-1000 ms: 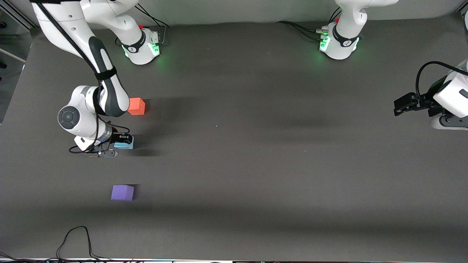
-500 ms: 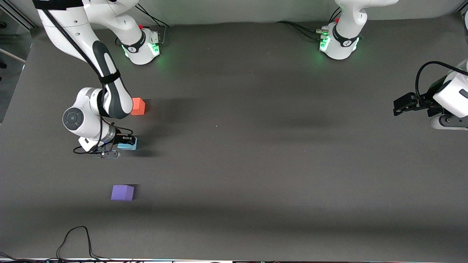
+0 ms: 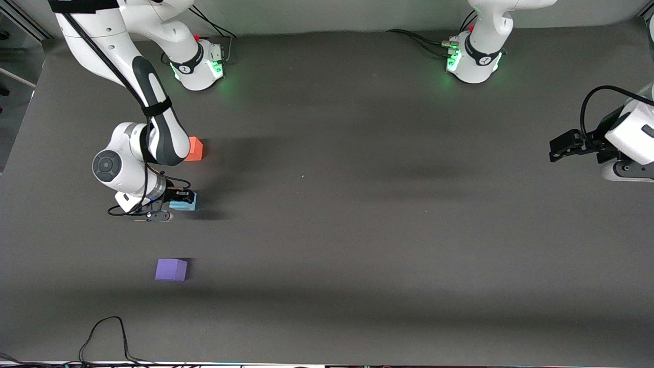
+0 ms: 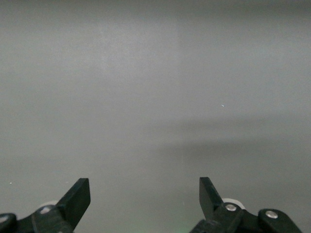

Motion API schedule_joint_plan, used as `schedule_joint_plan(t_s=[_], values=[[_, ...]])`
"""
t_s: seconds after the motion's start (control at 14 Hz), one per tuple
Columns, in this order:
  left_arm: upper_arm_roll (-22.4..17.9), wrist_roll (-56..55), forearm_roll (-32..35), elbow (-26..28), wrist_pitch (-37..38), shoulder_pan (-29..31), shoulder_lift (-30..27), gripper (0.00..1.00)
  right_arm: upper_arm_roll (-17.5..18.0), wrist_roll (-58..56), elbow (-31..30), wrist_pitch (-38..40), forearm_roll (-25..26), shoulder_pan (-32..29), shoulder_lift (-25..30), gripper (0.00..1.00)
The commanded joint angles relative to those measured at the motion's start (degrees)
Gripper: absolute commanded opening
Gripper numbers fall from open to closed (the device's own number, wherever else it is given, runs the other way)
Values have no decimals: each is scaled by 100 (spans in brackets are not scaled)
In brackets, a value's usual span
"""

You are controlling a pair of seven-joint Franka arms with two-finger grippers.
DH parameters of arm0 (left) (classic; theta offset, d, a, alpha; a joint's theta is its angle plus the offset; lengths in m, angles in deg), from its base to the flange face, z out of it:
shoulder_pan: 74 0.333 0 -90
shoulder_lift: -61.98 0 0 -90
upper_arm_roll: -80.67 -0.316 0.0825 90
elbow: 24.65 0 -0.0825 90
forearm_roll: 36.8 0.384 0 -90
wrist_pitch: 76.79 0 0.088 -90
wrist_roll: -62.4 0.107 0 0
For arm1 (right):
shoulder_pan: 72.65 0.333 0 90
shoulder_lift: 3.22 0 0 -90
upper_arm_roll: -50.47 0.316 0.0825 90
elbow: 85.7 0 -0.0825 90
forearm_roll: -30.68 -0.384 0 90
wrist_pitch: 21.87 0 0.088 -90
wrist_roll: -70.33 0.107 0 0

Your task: Place blue block between orange and purple blocks

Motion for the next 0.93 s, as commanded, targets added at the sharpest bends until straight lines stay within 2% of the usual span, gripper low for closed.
schedule_joint_plan(t_s=[0.0, 0.21, 0.43, 0.64, 0.86], values=[[-57, 51, -54, 67, -64, -48, -54, 100, 80, -200, 28, 14, -182, -144, 193, 100], [-57, 51, -63, 67, -64, -56, -54, 100, 45, -218, 115, 347, -164, -266, 859, 100], [-57, 51, -81, 67, -64, -48, -62, 100, 518, -192, 763, 1539, -33, -1073, 1502, 100], [-57, 51, -81, 67, -64, -48, -62, 100, 773, -148, 1651, 2675, 520, -1374, 1810, 100], [-57, 51, -81, 67, -73, -48, -54, 100, 1247, -130, 1952, 3414, 609, -1856, 2292, 100]])
